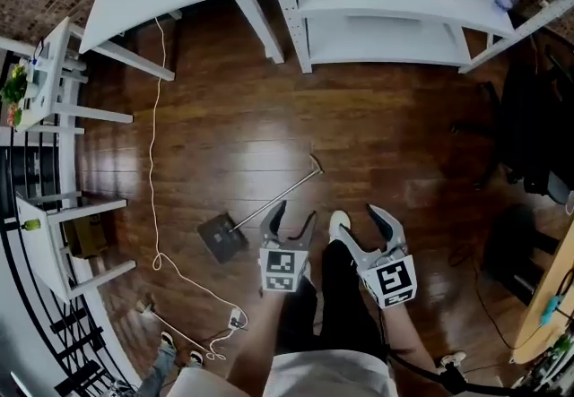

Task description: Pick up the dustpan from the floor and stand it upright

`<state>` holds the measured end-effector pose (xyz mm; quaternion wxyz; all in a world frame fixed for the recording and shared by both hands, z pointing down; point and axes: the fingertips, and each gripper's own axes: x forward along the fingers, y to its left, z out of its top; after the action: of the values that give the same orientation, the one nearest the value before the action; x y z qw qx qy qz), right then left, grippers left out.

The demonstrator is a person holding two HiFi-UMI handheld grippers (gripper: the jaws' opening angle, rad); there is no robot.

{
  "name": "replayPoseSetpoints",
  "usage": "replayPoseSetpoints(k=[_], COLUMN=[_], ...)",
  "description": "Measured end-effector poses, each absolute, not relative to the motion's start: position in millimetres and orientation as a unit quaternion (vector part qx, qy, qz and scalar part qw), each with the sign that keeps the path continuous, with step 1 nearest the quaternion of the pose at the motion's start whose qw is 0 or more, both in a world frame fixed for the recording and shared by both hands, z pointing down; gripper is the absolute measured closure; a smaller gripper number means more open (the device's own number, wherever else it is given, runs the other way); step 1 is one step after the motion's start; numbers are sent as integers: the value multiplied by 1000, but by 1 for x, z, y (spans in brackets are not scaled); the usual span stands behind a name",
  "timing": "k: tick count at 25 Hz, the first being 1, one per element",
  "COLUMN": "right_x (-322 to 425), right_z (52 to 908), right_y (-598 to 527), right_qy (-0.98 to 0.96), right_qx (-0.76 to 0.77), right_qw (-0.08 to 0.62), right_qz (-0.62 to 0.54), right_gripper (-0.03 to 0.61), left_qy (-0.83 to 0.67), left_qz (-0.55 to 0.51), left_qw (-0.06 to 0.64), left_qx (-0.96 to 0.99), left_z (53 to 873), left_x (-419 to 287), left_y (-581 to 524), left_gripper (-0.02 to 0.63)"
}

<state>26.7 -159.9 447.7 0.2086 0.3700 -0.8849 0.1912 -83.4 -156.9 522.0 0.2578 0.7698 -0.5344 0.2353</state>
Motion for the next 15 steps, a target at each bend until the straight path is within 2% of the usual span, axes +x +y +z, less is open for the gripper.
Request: replayPoseSetpoints(k=[9, 15], right_x=[12, -4], right_z=[571, 675], right_y=[-185, -191], right_qy=[-873, -870], right_qx=[354, 341], right_qw=[238, 251], right_qz=[237, 251], right_gripper=[325, 325], left_qy=[-467, -442], left_qz=[311, 351], left_qw=[273, 287], left_qx=[781, 774], left_z=[692, 838], left_x=[-74, -85], left_y=[-195, -184], left_gripper=[334, 339])
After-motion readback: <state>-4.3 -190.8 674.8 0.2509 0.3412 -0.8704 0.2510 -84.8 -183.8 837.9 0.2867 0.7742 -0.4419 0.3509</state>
